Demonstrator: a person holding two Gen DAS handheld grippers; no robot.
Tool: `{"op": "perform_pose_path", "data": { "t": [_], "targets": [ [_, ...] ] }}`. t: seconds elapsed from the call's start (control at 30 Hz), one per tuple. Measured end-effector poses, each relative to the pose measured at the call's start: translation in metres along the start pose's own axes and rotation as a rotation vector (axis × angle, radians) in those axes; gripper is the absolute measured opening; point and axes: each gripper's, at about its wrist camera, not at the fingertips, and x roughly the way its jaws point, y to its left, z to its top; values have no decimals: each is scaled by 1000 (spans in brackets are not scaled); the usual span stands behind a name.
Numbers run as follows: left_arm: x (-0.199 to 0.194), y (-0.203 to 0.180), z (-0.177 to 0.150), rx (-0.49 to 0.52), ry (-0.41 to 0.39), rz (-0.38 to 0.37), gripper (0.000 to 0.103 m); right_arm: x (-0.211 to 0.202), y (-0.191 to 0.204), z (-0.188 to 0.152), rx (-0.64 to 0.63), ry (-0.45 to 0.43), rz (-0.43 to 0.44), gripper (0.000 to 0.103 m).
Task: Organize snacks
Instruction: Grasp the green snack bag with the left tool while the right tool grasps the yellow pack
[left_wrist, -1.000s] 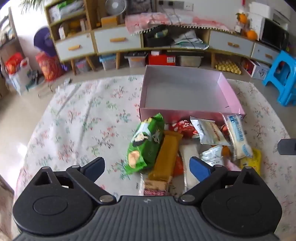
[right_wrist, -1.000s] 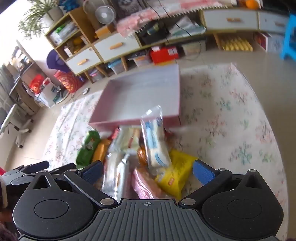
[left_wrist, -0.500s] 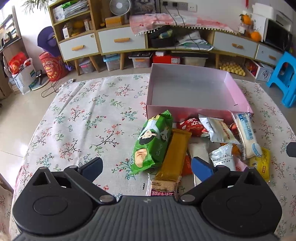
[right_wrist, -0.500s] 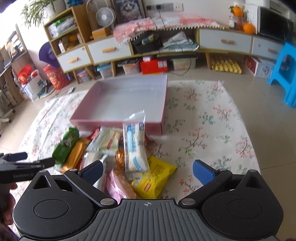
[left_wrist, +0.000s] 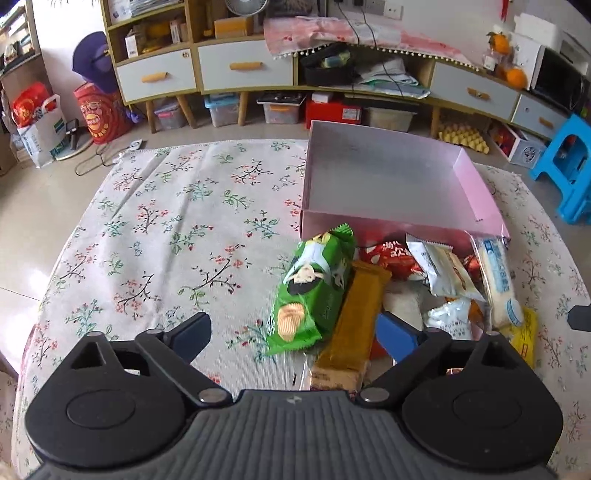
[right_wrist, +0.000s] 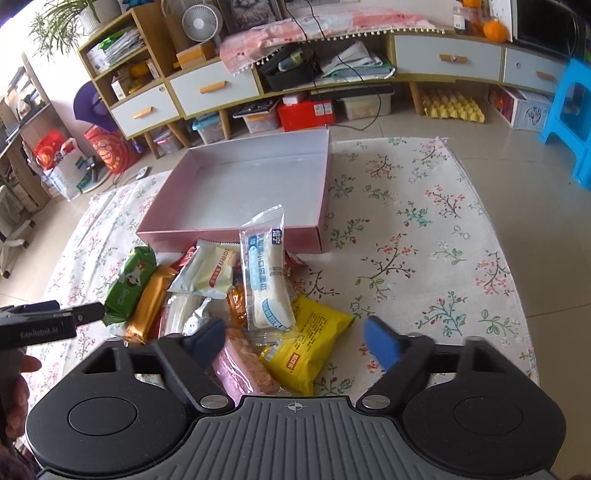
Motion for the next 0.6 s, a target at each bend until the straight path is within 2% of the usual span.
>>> {"op": "perform_pose_path", "data": {
  "t": [0.1,0.13,0.27,0.37,0.6],
  "targets": [
    [7,5,4,-13,5,-9,85,6,-6,5,16,5,15,56],
    [9,7,6,-21,4,-6,85,7,-7,6,14,2,10,54],
    [20,11,12,-16,-4,-14,81,12,-12,10,29,4,14,54],
    [32,8,14,5,-3,-31,80,21,-18,10,84,49,51,56],
    [54,2,7,29,72,-54,61,53,-20,2,144,165,68,56]
  ]
}}
